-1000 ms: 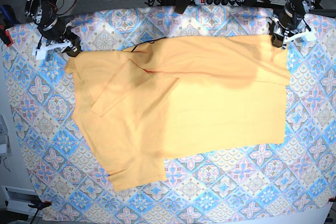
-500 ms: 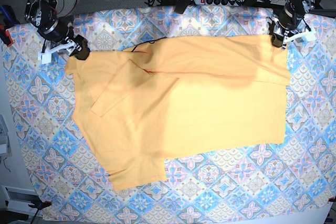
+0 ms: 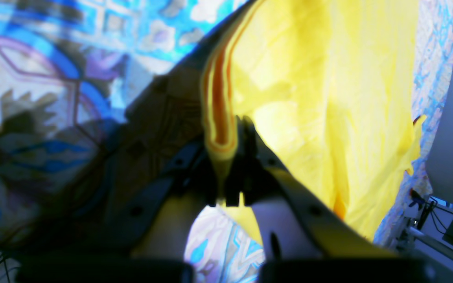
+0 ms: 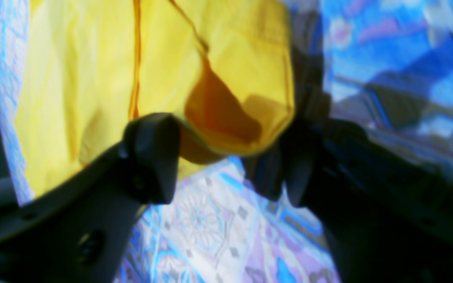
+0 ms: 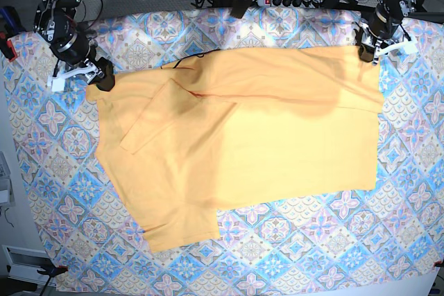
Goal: Fold the T-shirt properly
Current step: 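Pull both held shoulder edges toward the robot, flattening the shirt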
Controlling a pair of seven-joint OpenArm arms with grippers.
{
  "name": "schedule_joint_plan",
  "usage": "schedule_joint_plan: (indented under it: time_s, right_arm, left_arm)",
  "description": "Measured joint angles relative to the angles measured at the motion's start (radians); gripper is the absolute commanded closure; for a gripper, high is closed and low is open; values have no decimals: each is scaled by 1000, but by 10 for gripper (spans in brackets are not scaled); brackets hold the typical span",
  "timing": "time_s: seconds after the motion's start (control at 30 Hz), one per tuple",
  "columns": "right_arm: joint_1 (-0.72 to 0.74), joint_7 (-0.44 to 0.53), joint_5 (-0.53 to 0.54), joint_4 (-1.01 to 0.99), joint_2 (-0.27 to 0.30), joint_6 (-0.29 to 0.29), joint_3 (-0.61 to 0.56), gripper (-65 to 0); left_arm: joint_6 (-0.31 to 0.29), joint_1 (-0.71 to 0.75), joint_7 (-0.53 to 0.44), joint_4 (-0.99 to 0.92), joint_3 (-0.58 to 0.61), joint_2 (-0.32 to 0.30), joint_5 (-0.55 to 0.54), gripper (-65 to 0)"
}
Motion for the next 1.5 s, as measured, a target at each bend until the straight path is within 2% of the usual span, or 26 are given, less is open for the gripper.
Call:
schedule_joint_plan:
  time_s: [0.2,0.3,0.43,0.6,0.77,0.93,1.3,1.5]
  right_arm:
    - [16,-19,-19,-12,-1,-8,0,-58]
    - [22,-19,-18,-17,-1,-7,-3,0]
    - [10,-21,-19,-15,-1,-7,-2,0]
    - [2,-47,-19,-12,-3,-3,85,0]
    - [-16,-126,-19,-11,-1,-3,180,0]
    - [-14,-155,-19,-11,-6,-3,219,0]
    - [-48,-156,-14,-10,-4,2,227,0]
    - [-111,-160,-20,45,-6,-1,229,0]
  left_arm:
    - [0,0,0,-1,0,0,0,0]
    - [0,0,0,-1,0,0,0,0]
    - [0,0,0,-1,0,0,0,0]
    - [0,0,2,-1,-1,-4,0,0]
    - [-4,6,11,-1,-1,-22,-1,0]
    - [-4,20,15,-1,0,-25,-3,0]
    - [-12,114,13,0,4,-25,-9,0]
    - [-64,143,12,0,4,-25,-8,0]
